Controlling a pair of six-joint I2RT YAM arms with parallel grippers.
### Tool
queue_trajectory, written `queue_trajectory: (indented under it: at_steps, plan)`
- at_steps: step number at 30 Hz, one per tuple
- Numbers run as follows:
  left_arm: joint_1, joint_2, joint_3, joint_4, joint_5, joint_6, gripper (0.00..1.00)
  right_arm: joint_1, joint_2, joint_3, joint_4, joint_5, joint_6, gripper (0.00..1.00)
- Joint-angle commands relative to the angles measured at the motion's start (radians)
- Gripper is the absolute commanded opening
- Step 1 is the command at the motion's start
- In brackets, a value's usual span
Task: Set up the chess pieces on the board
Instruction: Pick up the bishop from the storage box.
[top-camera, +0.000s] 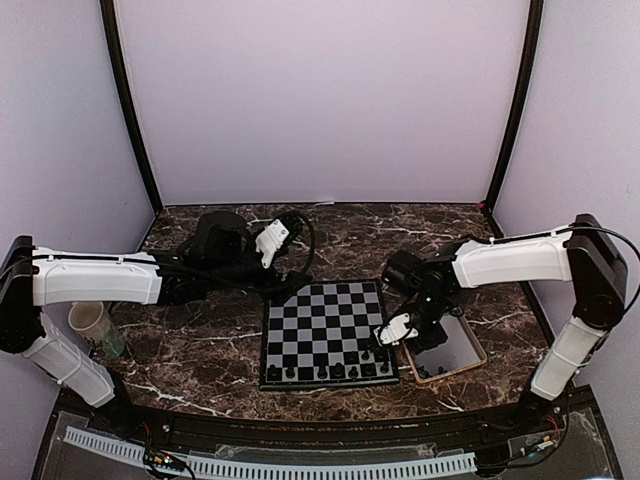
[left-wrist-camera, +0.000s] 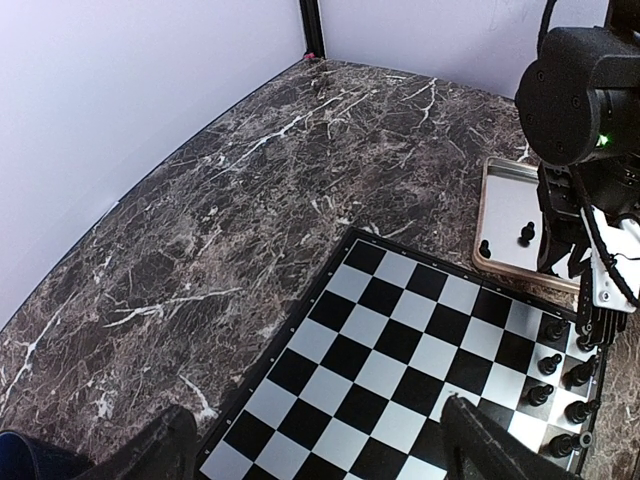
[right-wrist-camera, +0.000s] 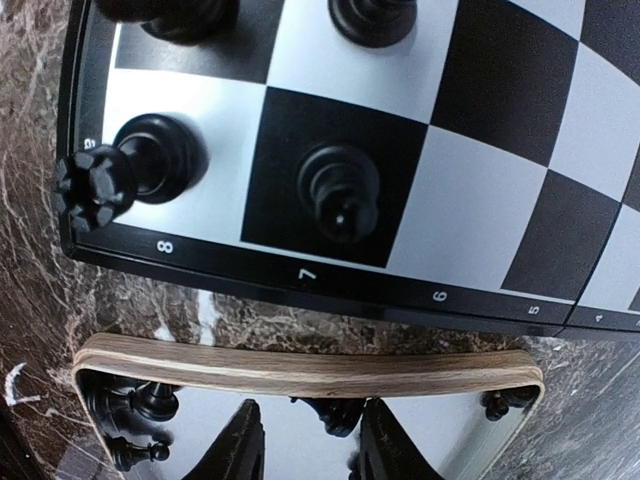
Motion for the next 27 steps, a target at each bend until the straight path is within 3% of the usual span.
queue_trajectory:
  at_steps: [1,18,27]
  plan:
    - [-0.001,-0.006,0.03,-0.014,0.013,0.001,0.86,0.008,0.013,0.005,-0.037,-0.006,-0.014,0.34]
    - [-0.001,-0.003,0.03,-0.013,0.026,0.002,0.86,0.008,-0.048,-0.032,-0.122,0.035,0.019,0.34]
    - [-0.001,0.0,0.03,-0.012,0.036,-0.003,0.86,0.008,-0.041,-0.07,-0.059,0.033,0.033,0.35]
